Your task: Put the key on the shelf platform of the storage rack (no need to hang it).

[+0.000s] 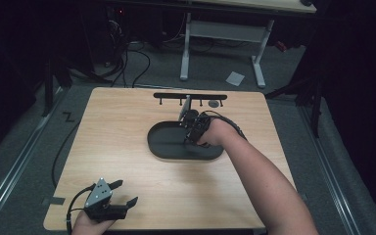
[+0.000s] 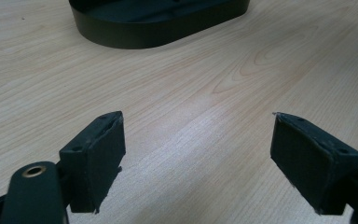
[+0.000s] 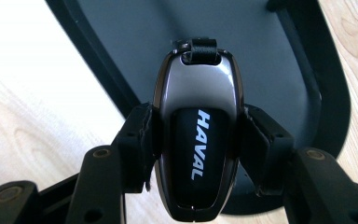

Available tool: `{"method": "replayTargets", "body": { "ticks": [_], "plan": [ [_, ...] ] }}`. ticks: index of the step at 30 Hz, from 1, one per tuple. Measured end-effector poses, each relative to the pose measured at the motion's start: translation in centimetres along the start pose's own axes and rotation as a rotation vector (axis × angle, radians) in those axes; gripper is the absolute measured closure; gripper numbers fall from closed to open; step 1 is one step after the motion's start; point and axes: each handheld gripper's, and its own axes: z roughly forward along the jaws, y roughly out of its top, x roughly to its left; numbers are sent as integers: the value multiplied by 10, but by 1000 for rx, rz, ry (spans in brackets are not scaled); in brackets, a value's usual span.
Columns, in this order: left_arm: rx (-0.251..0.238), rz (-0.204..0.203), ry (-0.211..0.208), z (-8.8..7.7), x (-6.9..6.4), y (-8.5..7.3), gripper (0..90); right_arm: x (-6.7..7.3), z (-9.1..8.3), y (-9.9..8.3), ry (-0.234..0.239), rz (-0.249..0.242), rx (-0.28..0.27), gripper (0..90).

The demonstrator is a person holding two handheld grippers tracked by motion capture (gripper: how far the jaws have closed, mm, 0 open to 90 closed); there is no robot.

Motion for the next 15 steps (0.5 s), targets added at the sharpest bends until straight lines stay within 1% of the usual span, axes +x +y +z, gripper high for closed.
{"method": "replayTargets", "body": {
  "ticks": [1,5,6,7,8,11,12,13,14,15],
  "plan": [
    [0,0,0,0,0,0,186,0,2,1,-3,-8,3,489],
    [1,-1,-2,0,0,0,186,-1,14,1,-8,-4,34,489],
    [1,-1,-2,0,0,0,186,-2,16,0,-18,-5,41,489],
    [1,-1,-2,0,0,0,186,-2,16,0,-18,-5,41,489],
    [2,0,-3,0,0,0,186,-3,22,-4,-24,-4,51,488],
    [5,3,-5,1,-1,0,186,-6,30,-10,-27,-2,64,488],
    [5,3,-5,1,-1,0,186,-6,30,-10,-27,-2,64,488],
    [7,5,-6,1,-1,0,186,-7,35,-14,-26,2,70,489],
    [9,5,-7,1,-1,0,186,-8,37,-15,-27,1,70,488],
    [12,5,-7,1,-1,0,186,-8,40,-17,-36,1,76,488]
  ]
}}
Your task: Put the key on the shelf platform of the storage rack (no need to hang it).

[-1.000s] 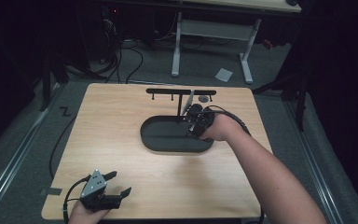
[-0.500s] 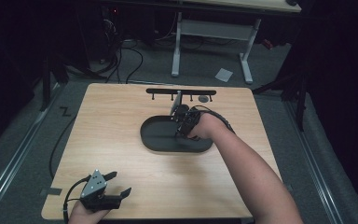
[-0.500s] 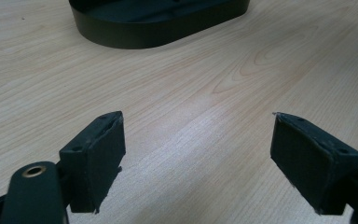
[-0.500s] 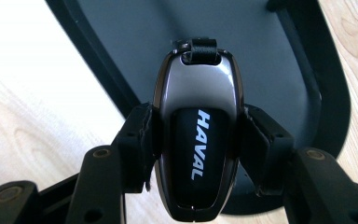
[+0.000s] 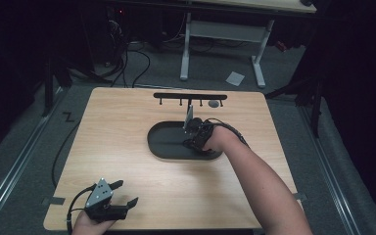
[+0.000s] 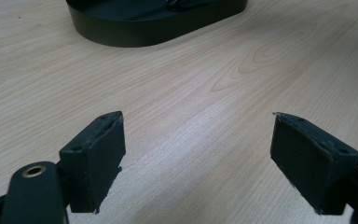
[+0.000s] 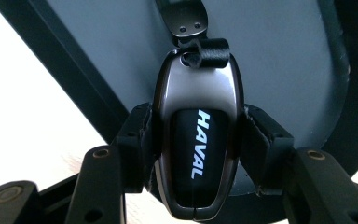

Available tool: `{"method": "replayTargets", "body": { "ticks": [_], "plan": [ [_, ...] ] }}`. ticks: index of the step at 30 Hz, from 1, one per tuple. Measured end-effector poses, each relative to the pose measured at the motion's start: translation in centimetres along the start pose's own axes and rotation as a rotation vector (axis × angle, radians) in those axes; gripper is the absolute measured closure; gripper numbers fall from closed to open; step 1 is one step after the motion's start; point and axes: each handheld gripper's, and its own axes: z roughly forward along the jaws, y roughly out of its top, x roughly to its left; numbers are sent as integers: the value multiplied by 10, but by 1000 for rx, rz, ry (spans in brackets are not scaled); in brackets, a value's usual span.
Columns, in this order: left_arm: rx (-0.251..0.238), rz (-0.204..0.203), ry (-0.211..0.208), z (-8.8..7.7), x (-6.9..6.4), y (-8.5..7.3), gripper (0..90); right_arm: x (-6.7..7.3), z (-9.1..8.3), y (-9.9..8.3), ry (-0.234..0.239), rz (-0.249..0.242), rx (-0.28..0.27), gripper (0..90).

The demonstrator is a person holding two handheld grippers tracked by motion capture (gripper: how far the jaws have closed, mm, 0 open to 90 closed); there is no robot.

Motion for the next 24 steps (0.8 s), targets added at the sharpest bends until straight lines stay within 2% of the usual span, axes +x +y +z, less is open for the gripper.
{"method": "replayTargets", "body": {
  "ticks": [13,22,24],
  "plan": [
    [6,6,-1,2,-1,0,186,-1,22,-6,-11,6,8,487],
    [8,7,0,2,-1,0,186,-4,23,-10,9,37,-12,479],
    [6,6,2,1,-1,0,186,-4,23,-11,15,44,-17,451]
  ]
}}
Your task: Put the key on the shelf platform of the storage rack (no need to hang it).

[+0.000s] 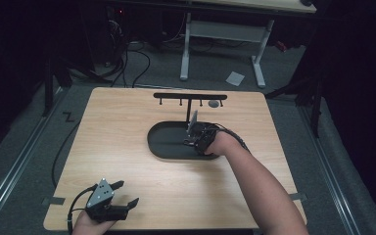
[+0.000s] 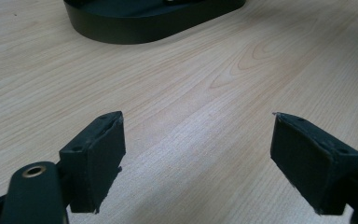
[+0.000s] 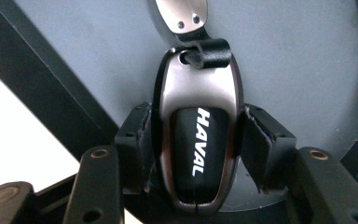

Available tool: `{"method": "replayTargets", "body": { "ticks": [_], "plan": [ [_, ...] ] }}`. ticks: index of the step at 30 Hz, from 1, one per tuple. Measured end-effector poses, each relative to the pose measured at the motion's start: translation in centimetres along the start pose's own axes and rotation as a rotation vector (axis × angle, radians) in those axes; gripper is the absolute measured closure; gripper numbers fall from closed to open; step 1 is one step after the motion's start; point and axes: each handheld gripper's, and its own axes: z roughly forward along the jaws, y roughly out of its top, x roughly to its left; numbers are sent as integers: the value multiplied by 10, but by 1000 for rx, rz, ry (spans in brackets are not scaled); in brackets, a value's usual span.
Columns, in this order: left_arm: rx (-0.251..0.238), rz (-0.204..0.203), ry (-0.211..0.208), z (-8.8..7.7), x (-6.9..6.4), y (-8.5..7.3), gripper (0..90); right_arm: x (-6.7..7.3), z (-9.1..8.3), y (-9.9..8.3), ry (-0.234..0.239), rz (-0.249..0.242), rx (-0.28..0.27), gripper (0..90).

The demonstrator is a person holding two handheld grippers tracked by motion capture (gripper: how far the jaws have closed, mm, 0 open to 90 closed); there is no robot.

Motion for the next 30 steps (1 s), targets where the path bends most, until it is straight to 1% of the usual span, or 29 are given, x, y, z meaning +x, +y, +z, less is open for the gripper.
{"method": "replayTargets", "body": {
  "ticks": [2,5,6,7,8,9,11,12,15,16,18,19,20,21,22,23,24,26,27,28,29,30],
  "plan": [
    [-1,-2,1,0,0,0,186,0,-2,-1,1,0,-8,414],
    [1,-2,0,0,1,0,186,0,-10,-4,-10,13,-32,383],
    [1,-2,0,0,1,0,186,0,-10,-4,-10,13,-32,383],
    [0,-2,0,0,0,0,186,0,-19,-8,-13,30,-67,357],
    [-3,-2,0,0,0,0,186,0,-22,-9,-16,31,-81,347],
    [-4,-1,1,0,0,0,186,2,-27,-12,-23,32,-105,339],
    [-2,-1,0,0,0,0,186,4,-34,-16,-33,45,-138,327],
    [0,1,-1,0,0,0,186,5,-37,-19,-44,39,-164,323],
    [-2,1,1,1,-1,0,186,10,-47,-31,-53,49,-241,329],
    [1,2,0,1,-1,0,186,11,-49,-36,-67,46,-267,336],
    [-1,2,1,1,-1,1,186,14,-53,-46,-62,65,-318,344],
    [0,6,1,1,-2,1,186,14,-53,-46,-62,65,-318,344],
    [3,9,2,1,-2,1,186,16,-54,-52,-62,71,-344,349],
    [-2,5,2,1,-3,1,186,18,-54,-57,-62,76,-359,353],
    [2,7,1,1,-3,1,186,20,-55,-67,-58,93,-390,356],
    [2,7,1,1,-3,1,186,20,-55,-67,-58,93,-390,356],
    [6,9,2,2,-3,1,185,23,-56,-75,-68,91,-406,355],
    [9,13,3,1,-3,1,186,26,-57,-81,-72,91,-429,364],
    [7,12,4,2,-3,1,186,27,-58,-85,-71,90,-446,388],
    [7,12,4,2,-3,1,186,27,-58,-85,-71,90,-446,388],
    [5,13,5,2,-4,1,186,29,-59,-89,-81,88,-462,406],
    [6,13,5,2,-4,1,186,31,-59,-94,-86,96,-488,412]
  ]
}}
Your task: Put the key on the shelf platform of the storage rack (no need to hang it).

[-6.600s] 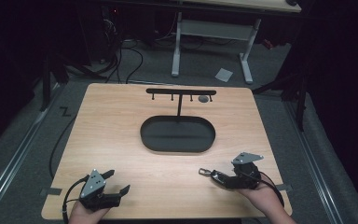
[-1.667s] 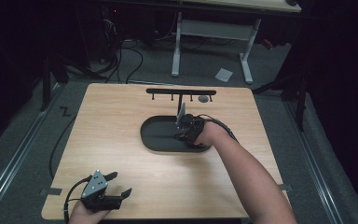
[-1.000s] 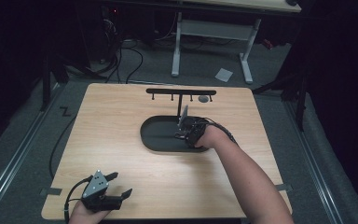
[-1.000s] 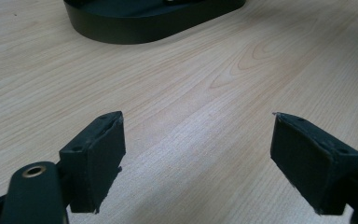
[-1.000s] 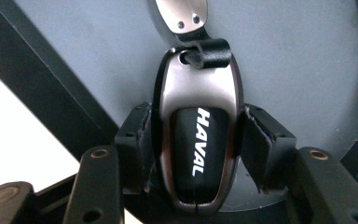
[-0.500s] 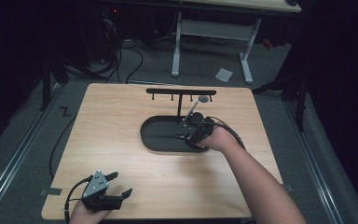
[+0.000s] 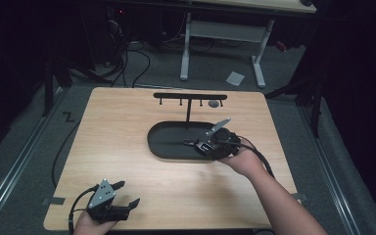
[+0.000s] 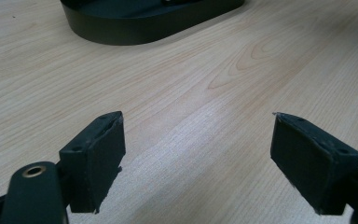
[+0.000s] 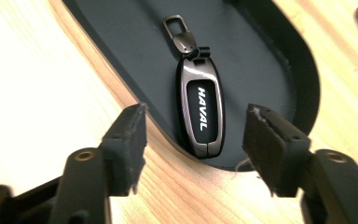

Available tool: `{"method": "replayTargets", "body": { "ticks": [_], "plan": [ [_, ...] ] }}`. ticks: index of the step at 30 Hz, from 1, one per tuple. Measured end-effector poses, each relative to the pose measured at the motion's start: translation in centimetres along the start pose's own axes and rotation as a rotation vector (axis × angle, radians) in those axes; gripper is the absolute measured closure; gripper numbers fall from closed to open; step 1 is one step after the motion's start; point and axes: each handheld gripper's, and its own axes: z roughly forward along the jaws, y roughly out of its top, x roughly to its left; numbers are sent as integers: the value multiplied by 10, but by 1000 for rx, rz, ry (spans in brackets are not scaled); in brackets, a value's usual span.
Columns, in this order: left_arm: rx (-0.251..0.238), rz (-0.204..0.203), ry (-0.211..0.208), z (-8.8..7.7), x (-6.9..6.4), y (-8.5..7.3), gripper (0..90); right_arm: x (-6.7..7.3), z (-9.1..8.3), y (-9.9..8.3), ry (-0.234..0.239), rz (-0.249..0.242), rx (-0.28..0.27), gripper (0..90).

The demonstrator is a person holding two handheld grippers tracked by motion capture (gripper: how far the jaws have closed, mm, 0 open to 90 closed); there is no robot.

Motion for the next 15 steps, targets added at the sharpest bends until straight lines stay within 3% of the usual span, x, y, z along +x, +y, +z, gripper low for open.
{"method": "replayTargets", "body": {
  "ticks": [1,6,12,15],
  "plan": [
    [1,1,0,0,0,0,185,2,-2,-7,3,25,-20,407],
    [0,1,0,0,-1,0,185,10,-5,-29,-11,34,-97,365],
    [3,5,-3,1,-2,0,185,21,-2,-53,-29,79,-171,323],
    [4,7,-2,1,-2,0,185,31,0,-77,-21,142,-245,301]
  ]
}}
